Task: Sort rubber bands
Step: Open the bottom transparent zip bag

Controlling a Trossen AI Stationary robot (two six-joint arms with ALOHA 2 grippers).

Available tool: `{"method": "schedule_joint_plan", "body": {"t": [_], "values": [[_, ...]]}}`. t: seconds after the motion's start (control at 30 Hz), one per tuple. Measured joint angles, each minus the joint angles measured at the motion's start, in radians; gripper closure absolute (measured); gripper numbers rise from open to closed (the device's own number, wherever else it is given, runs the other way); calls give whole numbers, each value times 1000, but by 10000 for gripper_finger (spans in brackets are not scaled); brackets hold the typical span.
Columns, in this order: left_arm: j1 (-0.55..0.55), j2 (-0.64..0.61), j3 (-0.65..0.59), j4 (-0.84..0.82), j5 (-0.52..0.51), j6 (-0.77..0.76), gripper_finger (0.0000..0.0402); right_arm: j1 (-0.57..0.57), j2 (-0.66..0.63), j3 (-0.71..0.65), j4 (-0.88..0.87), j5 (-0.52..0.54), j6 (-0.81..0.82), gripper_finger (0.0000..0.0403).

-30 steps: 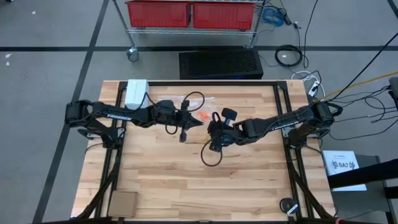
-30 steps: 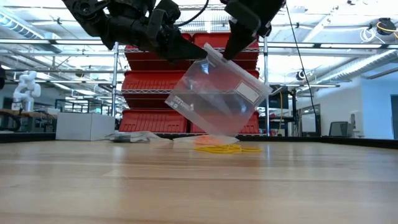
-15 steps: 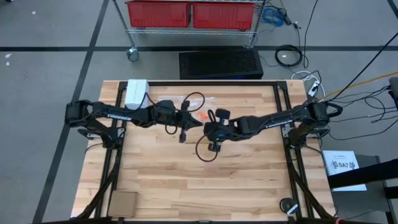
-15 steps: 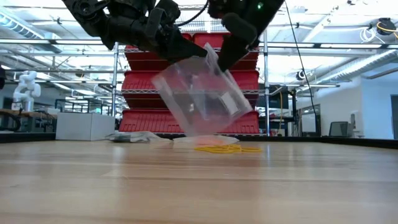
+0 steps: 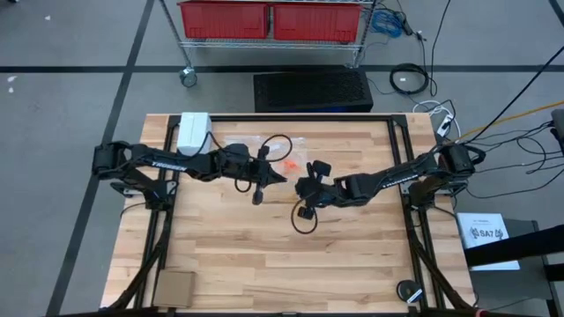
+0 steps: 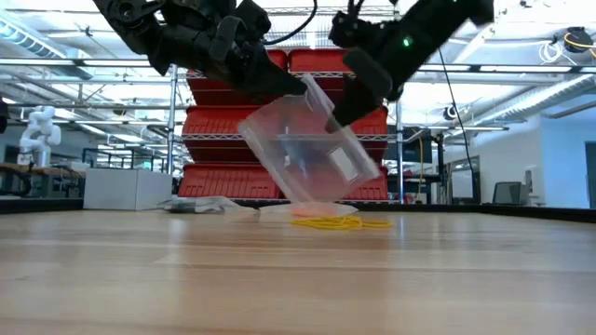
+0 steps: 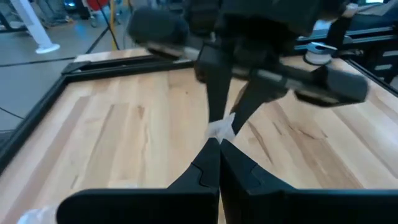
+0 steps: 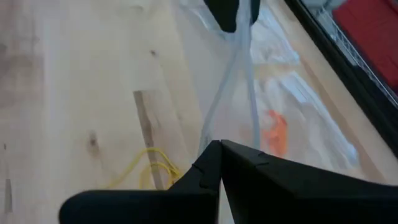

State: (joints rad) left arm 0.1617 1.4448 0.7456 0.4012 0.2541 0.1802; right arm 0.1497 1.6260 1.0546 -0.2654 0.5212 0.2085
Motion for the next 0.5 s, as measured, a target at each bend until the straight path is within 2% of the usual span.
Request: {"method": "schedule_joint_plan", "body": {"t": [0.13, 0.3, 0.4, 0.5], "values": [[-20, 0, 0, -20, 4, 0, 402, -3, 0, -99, 202, -6, -35, 403], [-34, 0, 0, -26, 5, 0, 402, -37, -1, -116, 311, -17, 24, 402], [-35, 0, 0, -30, 4, 0, 402, -57, -1, -116, 355, -113, 32, 387], [-35, 0, 0, -29, 5, 0, 402, -59, -1, -116, 376, -198, 25, 354]]}}
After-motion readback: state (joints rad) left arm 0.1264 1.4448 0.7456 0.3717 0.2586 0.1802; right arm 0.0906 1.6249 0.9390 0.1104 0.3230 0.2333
